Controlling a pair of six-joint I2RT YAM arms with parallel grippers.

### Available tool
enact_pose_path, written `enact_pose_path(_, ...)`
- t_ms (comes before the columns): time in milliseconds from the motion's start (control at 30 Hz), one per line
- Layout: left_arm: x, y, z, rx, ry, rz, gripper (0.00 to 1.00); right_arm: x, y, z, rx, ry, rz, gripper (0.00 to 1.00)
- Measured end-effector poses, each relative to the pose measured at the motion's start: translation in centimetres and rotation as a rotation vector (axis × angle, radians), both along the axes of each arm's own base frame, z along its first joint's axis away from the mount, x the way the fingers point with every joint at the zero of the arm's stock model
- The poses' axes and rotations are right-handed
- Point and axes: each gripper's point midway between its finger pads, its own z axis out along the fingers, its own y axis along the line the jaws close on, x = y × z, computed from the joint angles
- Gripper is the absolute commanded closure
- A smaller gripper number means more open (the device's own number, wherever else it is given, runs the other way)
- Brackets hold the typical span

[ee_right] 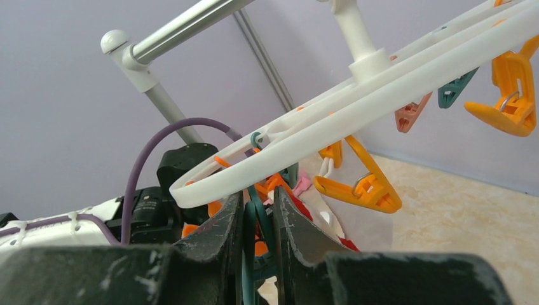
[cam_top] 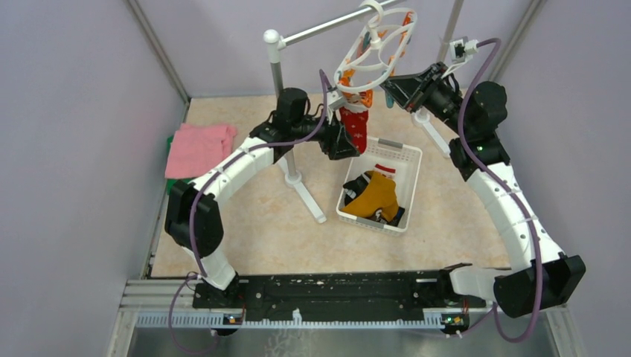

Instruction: Remove the socks clipped to the hanger

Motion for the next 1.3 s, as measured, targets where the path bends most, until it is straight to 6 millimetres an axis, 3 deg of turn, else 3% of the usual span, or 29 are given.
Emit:
enact_pose_path(167, 0.6, 0.2, -0.9, 0.008, 0.020, 0.050, 0.72, 0.0, 0.1, -0.3, 0.009, 0.008, 0.007, 0.97)
enact_pose_path(233, 1.0, 0.5, -1.8, 0.030, 0.038, 0.087, 0.76, 0.0, 0.1, -0.4, 0.010, 0.009, 0.008, 0.96)
enact_pose_path(267, 1.1, 0.6, -2.3, 0.041, 0.048, 0.105, 0.72, 0.0, 0.1, -0.3, 0.011, 0.007, 0.008, 0.96)
enact_pose_path(300, 1.2, 0.8, -2.6, 0.050, 0.054, 0.116, 0.62, 0.0, 0.1, -0.3, 0.012, 0.006, 0.009, 0.96)
enact_pose_path(400, 0.5, 1.5, -3.7, 0.070, 0.090, 0.139, 0.25, -0.1, 0.2, -0.2, 0.013, 0.002, 0.012, 0.97)
enact_pose_path(433, 0.1, 1.7, -3.9, 0.077, 0.102, 0.146, 0.08, -0.1, 0.2, -0.2, 0.013, 0.002, 0.013, 0.96)
enact_pose_path(467, -0.2, 2.0, -4.0, 0.081, 0.112, 0.150, 0.02, -0.1, 0.2, -0.2, 0.013, 0.001, 0.013, 0.96)
enact_pose_path(567, -0.8, 2.7, -3.9, 0.093, 0.129, 0.173, 0.01, -0.1, 0.2, -0.2, 0.016, 0.005, 0.019, 0.97)
enact_pose_path(1000, 0.7, 3.5, -3.4, 0.101, 0.107, 0.264, 0.01, 0.0, 0.2, -0.3, 0.026, 0.017, 0.023, 0.97)
enact_pose_path(1200, -0.2, 3.1, -3.5, 0.089, 0.135, 0.215, 0.01, 0.0, 0.1, -0.3, 0.025, 0.017, 0.022, 0.97)
enact_pose_path(1300, -1.1, 3.3, -4.6, 0.101, 0.164, 0.195, 0.01, 0.1, 0.1, -0.3, 0.024, 0.018, 0.023, 0.97)
